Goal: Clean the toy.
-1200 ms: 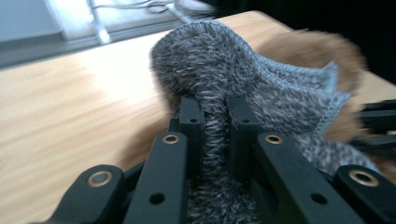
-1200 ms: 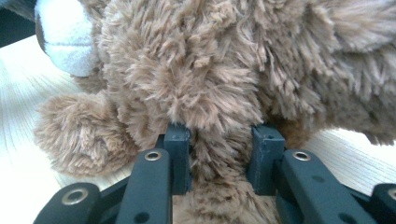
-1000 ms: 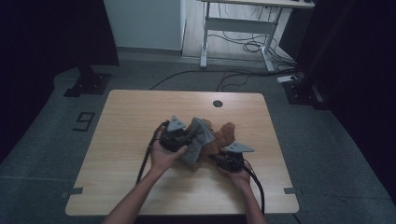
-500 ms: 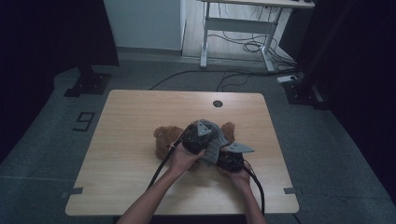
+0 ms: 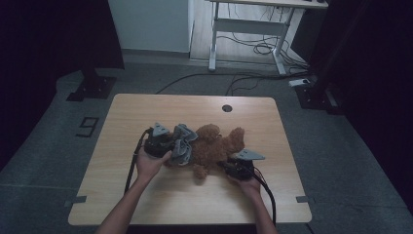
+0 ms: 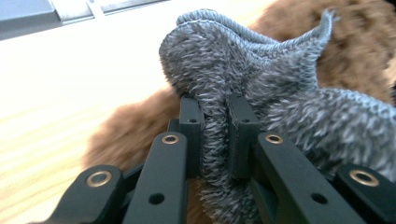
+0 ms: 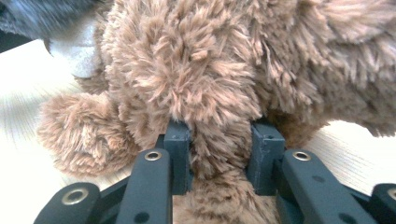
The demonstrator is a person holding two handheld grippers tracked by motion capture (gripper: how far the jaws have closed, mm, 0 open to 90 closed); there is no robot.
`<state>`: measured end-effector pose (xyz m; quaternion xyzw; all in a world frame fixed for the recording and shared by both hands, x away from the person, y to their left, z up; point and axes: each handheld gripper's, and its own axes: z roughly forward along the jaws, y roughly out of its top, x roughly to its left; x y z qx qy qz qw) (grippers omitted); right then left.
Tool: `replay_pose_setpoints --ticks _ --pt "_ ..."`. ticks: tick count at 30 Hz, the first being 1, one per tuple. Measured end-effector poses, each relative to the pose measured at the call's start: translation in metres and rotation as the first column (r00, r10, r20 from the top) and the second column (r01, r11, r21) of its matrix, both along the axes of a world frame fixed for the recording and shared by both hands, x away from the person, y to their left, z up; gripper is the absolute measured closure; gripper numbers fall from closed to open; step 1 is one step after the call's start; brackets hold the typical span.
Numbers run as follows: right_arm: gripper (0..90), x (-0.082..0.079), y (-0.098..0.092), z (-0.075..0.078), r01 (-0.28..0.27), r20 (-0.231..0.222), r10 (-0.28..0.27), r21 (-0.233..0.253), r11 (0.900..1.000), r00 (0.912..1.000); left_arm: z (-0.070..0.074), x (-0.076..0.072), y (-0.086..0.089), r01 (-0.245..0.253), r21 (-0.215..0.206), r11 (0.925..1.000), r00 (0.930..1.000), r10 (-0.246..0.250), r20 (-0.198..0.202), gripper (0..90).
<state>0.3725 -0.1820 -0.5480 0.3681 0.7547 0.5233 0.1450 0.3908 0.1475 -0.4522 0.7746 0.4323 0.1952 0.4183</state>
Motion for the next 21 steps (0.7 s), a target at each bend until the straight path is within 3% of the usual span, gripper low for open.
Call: replay_pose_setpoints --ticks 4,13,21 --pt "66.2 0.000 0.000 0.000 0.001 0.000 -0.001 0.001 1.000 1.0000 -0.001 0.000 0.016 -0.038 0.016 0.9991 0.9992 0.038 0.010 78.8" --pt "66.2 0.000 0.000 0.000 0.003 0.000 -0.003 0.004 1.000 1.0000 -0.015 -0.001 0.038 -0.091 0.011 0.9958 0.9957 0.092 -0.016 79.1" --pt "66.5 0.000 0.000 -0.001 0.003 0.000 -0.003 0.007 1.000 1.0000 -0.021 0.003 0.054 -0.139 0.053 0.9889 0.9890 0.141 -0.044 79.2"
